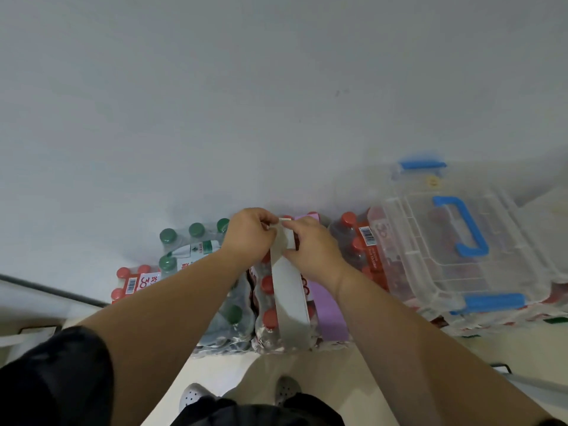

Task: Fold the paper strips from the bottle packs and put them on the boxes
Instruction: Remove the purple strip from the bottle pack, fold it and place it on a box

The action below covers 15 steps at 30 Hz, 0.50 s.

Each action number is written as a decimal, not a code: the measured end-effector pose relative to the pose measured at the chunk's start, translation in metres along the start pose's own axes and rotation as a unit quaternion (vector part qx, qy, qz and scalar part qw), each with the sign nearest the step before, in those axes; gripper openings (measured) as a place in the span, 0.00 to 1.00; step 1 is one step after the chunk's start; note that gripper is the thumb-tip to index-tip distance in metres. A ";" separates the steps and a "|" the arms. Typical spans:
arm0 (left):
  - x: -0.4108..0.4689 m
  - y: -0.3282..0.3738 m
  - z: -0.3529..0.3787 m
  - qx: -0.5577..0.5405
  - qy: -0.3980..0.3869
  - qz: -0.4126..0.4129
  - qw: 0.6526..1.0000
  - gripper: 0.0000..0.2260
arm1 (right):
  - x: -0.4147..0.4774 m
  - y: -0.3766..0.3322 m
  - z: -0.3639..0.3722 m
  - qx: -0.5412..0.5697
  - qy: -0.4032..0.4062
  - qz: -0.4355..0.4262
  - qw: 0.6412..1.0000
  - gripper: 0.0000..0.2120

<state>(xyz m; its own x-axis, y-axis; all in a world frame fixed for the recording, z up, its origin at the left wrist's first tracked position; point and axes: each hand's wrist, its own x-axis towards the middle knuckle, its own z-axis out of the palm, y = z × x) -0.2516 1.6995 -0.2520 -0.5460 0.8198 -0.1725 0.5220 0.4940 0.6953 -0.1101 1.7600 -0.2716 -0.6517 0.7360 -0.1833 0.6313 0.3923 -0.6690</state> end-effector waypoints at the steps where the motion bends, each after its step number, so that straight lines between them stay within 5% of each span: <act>1: 0.003 -0.002 0.002 0.026 -0.023 0.008 0.999 0.11 | 0.003 0.003 0.002 -0.041 0.001 -0.005 0.999 0.28; 5: 0.010 -0.018 0.013 0.139 -0.100 0.067 0.983 0.18 | 0.008 0.014 0.007 -0.150 0.000 0.000 0.989 0.29; 15: -0.002 -0.035 0.008 0.380 -0.087 0.171 0.905 0.23 | -0.001 0.003 0.005 -0.301 -0.011 -0.045 0.952 0.28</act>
<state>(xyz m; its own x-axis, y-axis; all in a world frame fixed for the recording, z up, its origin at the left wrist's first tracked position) -0.2635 1.6827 -0.2819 -0.1910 0.9630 -0.1903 0.9768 0.2056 0.0602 -0.1096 1.7579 -0.2768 -0.7188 0.6756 -0.1636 0.6950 0.7033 -0.1495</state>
